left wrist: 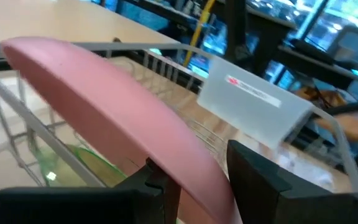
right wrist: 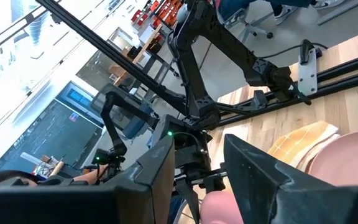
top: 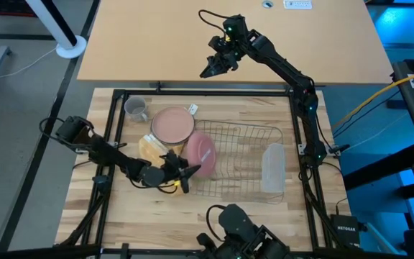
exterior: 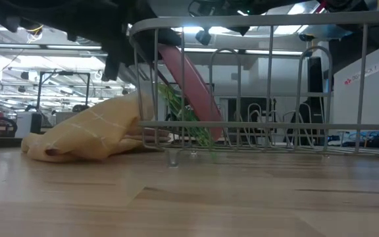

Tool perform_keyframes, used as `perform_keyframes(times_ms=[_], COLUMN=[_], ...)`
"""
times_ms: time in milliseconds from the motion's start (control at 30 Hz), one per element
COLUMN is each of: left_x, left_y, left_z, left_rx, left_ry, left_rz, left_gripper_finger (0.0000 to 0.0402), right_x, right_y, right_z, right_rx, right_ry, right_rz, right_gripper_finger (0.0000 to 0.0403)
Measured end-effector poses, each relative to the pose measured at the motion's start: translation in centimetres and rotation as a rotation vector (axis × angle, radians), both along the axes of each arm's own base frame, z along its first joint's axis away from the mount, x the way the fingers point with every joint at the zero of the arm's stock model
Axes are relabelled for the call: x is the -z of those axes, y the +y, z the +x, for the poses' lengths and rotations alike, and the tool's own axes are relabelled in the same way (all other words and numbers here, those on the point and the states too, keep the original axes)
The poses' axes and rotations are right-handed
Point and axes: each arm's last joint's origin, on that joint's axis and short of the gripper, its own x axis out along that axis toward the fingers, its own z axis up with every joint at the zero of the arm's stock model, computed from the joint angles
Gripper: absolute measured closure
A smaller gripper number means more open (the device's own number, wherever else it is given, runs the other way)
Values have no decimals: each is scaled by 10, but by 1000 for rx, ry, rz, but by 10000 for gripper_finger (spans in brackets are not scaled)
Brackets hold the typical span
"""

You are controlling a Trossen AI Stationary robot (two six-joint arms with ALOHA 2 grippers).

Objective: Sort dishes
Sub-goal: Put the pink plate in the dish rack

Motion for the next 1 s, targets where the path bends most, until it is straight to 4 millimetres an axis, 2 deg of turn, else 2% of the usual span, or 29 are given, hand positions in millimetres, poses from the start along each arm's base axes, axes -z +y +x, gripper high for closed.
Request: perform_keyframes(times_ms=[167, 600, 1000], left_x=[-2, -2, -24], left_y=[-4, -4, 5], left_z=[-6, -7, -26], left_rx=[22, 25, 8], left_ry=[49, 66, 129], left_rz=[12, 29, 8], left_gripper_finger=[288, 288, 288], right_x=[0, 0, 0], right_y=[0, 0, 0], right_z=[0, 0, 0], right_rx=[0, 1, 7], right_ry=[0, 0, 3], right_rz=[0, 0, -3], right_gripper_finger=[260, 260, 260])
